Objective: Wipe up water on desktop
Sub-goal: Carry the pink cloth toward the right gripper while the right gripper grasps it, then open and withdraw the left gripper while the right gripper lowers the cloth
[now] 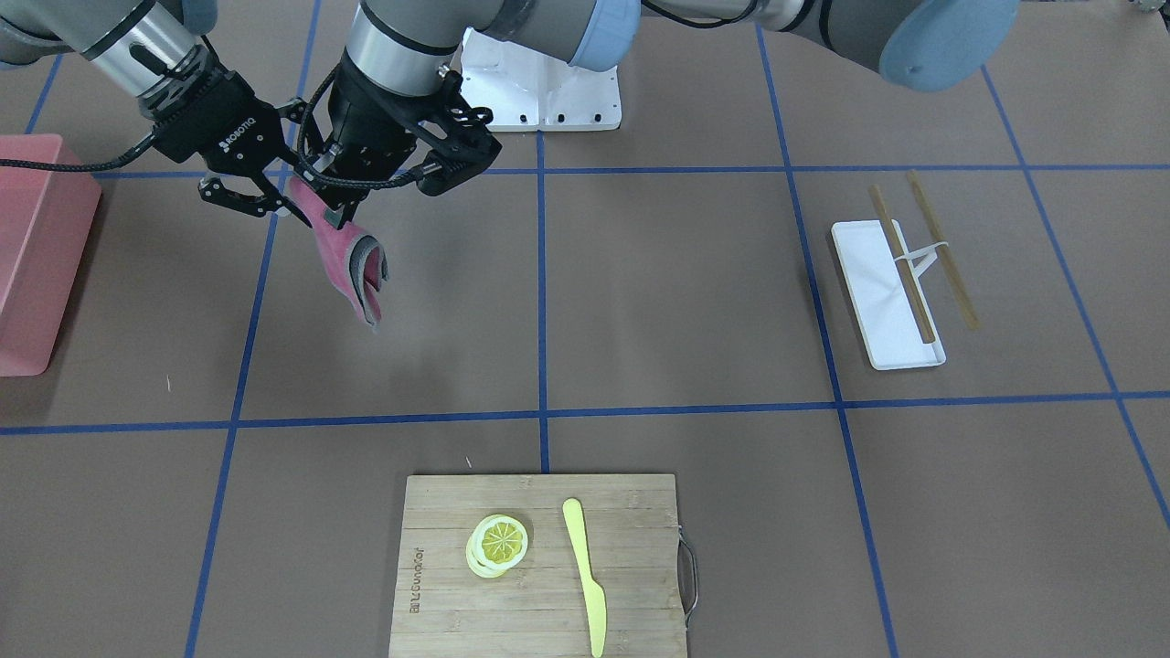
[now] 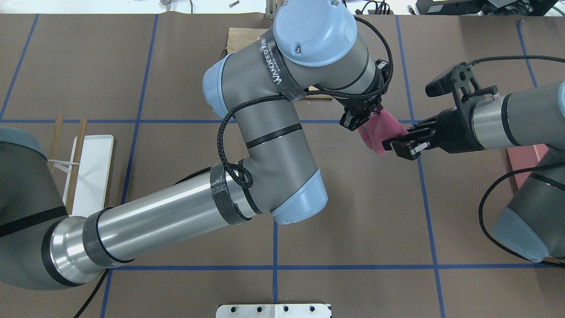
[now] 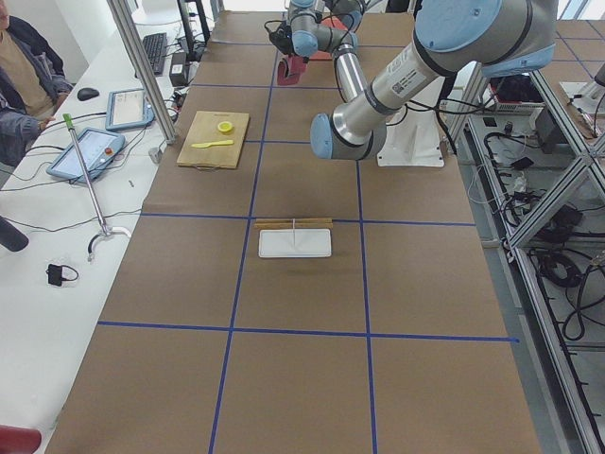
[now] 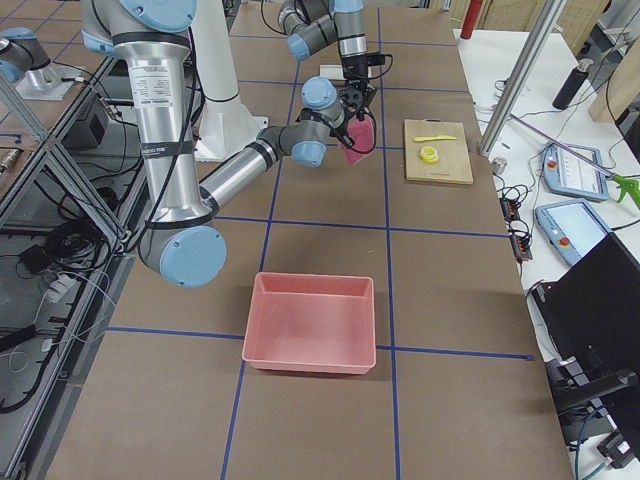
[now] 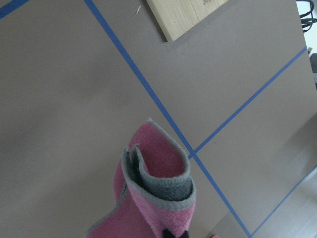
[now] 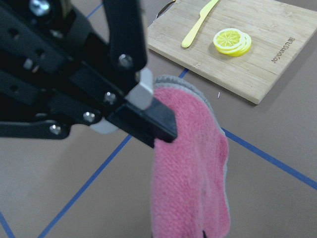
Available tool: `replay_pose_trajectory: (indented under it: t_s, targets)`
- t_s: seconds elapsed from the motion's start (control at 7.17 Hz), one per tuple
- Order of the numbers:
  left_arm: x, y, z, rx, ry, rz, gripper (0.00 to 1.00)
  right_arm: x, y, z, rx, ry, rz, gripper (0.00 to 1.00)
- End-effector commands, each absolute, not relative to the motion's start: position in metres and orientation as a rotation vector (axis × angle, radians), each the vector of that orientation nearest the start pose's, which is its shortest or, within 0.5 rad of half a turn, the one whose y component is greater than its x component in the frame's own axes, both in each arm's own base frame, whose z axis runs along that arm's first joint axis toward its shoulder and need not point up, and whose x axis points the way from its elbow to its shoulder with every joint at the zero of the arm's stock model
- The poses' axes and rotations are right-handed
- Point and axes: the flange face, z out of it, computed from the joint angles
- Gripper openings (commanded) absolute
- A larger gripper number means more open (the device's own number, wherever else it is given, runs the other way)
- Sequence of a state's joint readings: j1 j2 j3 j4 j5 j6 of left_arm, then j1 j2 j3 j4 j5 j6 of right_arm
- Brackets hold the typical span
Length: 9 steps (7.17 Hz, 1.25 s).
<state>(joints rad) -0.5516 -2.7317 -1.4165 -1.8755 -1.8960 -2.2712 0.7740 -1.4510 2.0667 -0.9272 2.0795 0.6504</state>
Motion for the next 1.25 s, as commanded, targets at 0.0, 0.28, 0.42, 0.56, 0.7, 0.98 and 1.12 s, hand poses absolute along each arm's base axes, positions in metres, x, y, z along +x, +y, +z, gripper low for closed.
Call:
replay_pose_trajectory:
  t_s: [0.0,0.28,0.42,0.56,0.7,0.98,1.12]
  targets:
    - [0.555,-0.461,-0.071,-0.387,1.324,-0.843,0.0,-0.286,-0.397,0.293,0.627,-1.147,-0.442,0.0]
    - [0.55,-0.458,-0.068,-0.375,1.332,-0.827,0.85,-0.286,-0.397,0.294,0.621,-1.149,-0.435,0.0]
    - [0.537,-0.452,-0.065,-0.375,1.347,-0.819,0.98,-0.286,-0.397,0.294,0.619,-1.148,-0.433,0.0]
    - [0.509,-0.443,-0.045,-0.366,1.378,-0.811,0.98,-0.286,-0.397,0.294,0.607,-1.153,-0.416,0.0]
    - [0.48,-0.439,-0.028,-0.354,1.403,-0.816,0.98,-0.286,-0.397,0.297,0.533,-1.174,-0.32,0.0]
    - [0.457,-0.435,0.003,-0.344,1.401,-0.829,0.98,-0.315,-0.384,0.309,0.274,-1.187,-0.087,0.0]
    - [0.423,-0.436,0.028,-0.314,1.404,-0.791,0.98,-0.339,-0.378,0.294,0.22,-1.152,-0.058,0.0]
